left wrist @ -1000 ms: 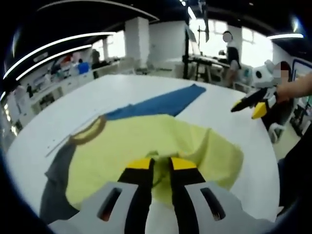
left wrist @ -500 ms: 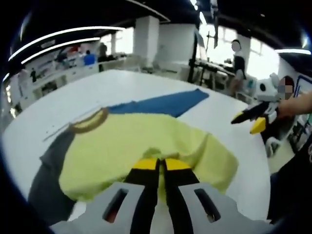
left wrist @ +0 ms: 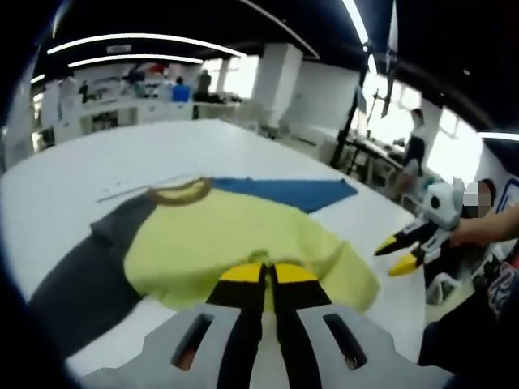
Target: Fold the garment on the visible template until the final outline fits inside the template.
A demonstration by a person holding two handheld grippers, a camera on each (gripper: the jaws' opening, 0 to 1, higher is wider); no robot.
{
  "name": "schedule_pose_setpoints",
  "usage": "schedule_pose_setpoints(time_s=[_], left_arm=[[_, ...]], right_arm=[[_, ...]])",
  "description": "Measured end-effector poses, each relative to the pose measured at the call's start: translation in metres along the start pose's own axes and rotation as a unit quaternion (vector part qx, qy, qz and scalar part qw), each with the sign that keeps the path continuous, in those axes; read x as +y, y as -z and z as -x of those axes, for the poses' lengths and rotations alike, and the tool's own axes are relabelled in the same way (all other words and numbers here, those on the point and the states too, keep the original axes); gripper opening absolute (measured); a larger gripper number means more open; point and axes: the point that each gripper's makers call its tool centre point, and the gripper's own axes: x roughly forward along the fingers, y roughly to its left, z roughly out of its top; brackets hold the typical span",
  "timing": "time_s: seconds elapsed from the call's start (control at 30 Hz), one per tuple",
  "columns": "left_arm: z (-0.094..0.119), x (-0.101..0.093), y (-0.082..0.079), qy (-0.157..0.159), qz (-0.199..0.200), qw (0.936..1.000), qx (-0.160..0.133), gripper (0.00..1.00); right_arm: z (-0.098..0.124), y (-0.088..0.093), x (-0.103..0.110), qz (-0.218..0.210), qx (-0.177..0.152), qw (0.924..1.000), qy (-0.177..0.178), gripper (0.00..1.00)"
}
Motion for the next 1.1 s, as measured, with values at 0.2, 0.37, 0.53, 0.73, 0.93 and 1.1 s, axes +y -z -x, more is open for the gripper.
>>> schedule_pose_setpoints(time_s=[0.2, 0.37, 0.53, 0.73, 0.93, 1.1], left_arm=[[0.028, 0.011, 0.007, -0.019, 0.022, 0.9995, -0.011, 0.00], [0.046, 0.020, 0.018, -0.035, 0.043, 0.9984, -0.010, 0.00], [0.062, 0.030, 0.023, -0.050, 0.055, 0.9972, -0.011, 0.00], [0.071, 0.034, 0.029, -0.060, 0.066, 0.9960, -0.013, 0.00], [0.076, 0.035, 0.036, -0.062, 0.077, 0.9950, -0.012, 0.00], [0.083, 0.036, 0.039, -0.061, 0.097, 0.9933, -0.014, 0.00]], right_arm=[[-0.008, 0.006, 0.003, 0.036, 0.024, 0.9990, 0.007, 0.20], [-0.012, 0.008, 0.003, 0.041, 0.031, 0.9986, 0.011, 0.16], [-0.014, 0.014, -0.005, 0.043, 0.051, 0.9974, 0.028, 0.11], [-0.016, 0.020, -0.002, 0.074, 0.066, 0.9946, 0.029, 0.08], [-0.017, 0.020, -0.002, 0.098, 0.075, 0.9919, 0.032, 0.02], [-0.012, 0.018, -0.007, 0.103, 0.080, 0.9905, 0.043, 0.00]])
